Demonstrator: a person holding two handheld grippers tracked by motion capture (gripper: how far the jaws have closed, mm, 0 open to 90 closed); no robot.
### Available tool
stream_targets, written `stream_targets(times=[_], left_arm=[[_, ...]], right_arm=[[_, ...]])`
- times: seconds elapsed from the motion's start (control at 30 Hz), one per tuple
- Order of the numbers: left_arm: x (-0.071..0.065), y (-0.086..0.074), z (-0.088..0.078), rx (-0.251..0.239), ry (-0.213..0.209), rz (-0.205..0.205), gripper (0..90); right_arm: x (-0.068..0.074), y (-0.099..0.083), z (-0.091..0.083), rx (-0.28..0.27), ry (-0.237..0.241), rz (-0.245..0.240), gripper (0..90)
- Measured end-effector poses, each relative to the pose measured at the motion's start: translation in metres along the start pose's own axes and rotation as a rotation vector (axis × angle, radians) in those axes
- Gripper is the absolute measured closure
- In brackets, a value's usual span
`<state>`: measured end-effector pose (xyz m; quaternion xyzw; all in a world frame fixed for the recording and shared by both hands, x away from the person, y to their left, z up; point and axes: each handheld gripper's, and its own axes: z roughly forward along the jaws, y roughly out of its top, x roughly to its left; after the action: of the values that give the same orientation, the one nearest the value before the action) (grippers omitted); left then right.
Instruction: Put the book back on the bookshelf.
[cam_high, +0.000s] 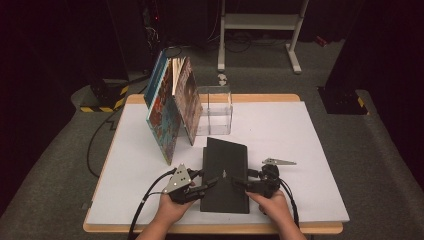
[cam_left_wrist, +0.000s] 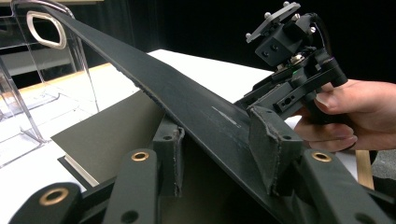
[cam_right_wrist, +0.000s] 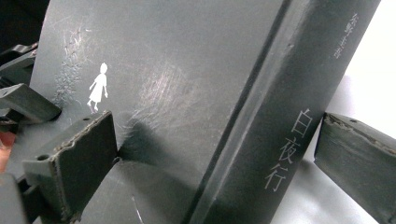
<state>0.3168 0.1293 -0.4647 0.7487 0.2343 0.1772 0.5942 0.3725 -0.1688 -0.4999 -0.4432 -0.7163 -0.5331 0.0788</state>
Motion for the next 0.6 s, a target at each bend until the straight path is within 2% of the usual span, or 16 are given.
stream_targets(times=[0.07,0.17,0.2,0.37,0.43,0.6], left_arm=[[-0.001,0.0,0.0,-0.007,-0.003,0.006,57.1],[-0.002,0.001,-0.001,-0.012,-0.005,0.021,57.1],[-0.002,0.001,-0.001,-0.011,-0.005,0.02,57.1],[-0.001,0.001,-0.001,-0.013,-0.018,0.014,57.2],[-0.001,0.003,-0.001,0.007,-0.017,-0.002,57.3],[-0.001,0.006,-0.001,0.026,-0.005,-0.026,57.3]], right_arm=[[-0.001,0.0,0.0,-0.005,0.012,0.007,0.0],[-0.005,-0.001,0.002,0.0,0.067,0.044,0.0],[-0.004,-0.001,0.002,-0.002,0.071,0.04,0.5],[-0.001,0.002,-0.004,0.007,0.046,0.032,5.9],[0.001,0.002,-0.007,0.0,0.037,0.021,7.5],[0.01,0.002,-0.016,-0.04,-0.012,-0.037,12.6]])
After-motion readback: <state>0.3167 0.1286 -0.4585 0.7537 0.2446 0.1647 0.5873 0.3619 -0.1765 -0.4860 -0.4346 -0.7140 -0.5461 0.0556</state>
